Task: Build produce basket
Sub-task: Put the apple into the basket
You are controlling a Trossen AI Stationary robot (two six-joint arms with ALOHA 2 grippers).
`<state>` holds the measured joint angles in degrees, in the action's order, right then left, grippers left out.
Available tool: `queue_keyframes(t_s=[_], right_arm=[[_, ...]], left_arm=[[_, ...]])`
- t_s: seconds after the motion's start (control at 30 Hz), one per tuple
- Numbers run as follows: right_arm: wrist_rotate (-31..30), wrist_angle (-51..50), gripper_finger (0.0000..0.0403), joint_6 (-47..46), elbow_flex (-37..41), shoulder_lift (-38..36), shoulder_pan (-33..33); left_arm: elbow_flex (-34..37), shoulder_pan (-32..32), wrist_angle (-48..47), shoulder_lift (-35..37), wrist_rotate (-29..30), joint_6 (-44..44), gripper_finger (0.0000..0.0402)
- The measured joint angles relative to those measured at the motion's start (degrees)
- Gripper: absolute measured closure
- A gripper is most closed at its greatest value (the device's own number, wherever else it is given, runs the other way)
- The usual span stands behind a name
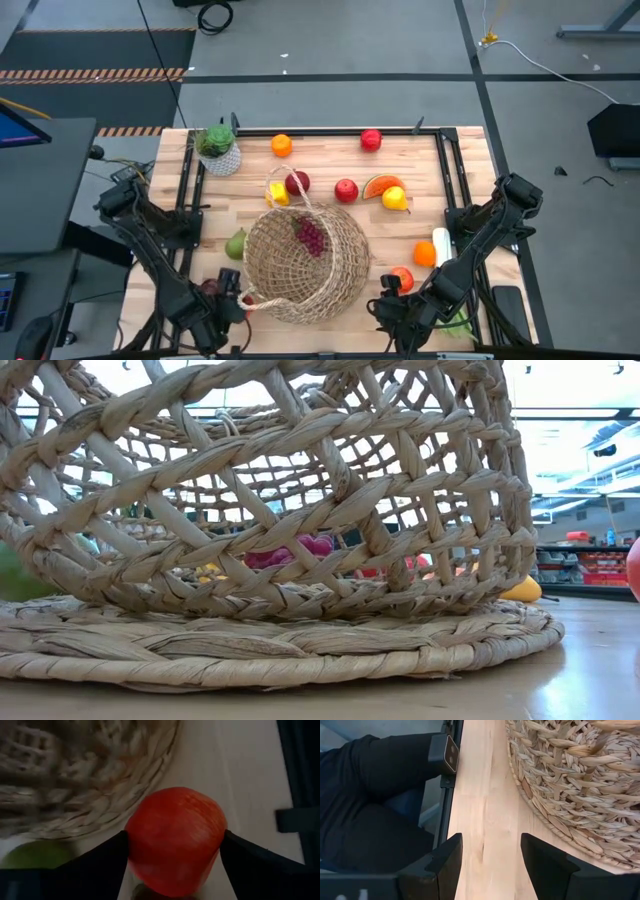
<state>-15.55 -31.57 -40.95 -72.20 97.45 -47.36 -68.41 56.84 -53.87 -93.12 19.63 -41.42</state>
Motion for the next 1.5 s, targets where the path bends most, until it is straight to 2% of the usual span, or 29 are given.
queue_keyframes(t_s=[0.43,0.5,0.7,0.87,1.1,1.3,1.5], right_arm=[[0.0,0.1,0.0194,0.0,0.0,0.0,0.0],[0.0,0.1,0.0194,0.3,0.0,0.0,0.0],[-0.1,1.1,0.0194,0.9,0.0,0.0,0.0],[-0.5,1.8,0.0194,1.0,0.0,0.0,0.0],[-1.3,2.0,0.0194,1.0,0.0,0.0,0.0],[-1.3,2.0,0.0194,0.9,0.0,0.0,-0.1],[-1.0,1.9,0.0194,0.9,0.0,0.0,-0.1]], left_arm=[[-23.1,-0.4,-36.0,0.1,1.8,-3.5,0.0115],[-25.8,-1.0,-36.1,0.6,3.5,-1.5,0.0115],[-35.0,-3.4,-36.1,1.3,15.5,9.0,0.0115],[-38.8,-6.8,-36.0,1.3,22.3,17.3,0.0115],[-38.8,-13.7,-30.5,0.7,22.3,20.0,0.0113],[-38.8,-16.6,-30.6,0.8,16.7,18.8,0.0088],[-38.8,-17.4,-31.7,0.4,14.5,15.3,0.0085]])
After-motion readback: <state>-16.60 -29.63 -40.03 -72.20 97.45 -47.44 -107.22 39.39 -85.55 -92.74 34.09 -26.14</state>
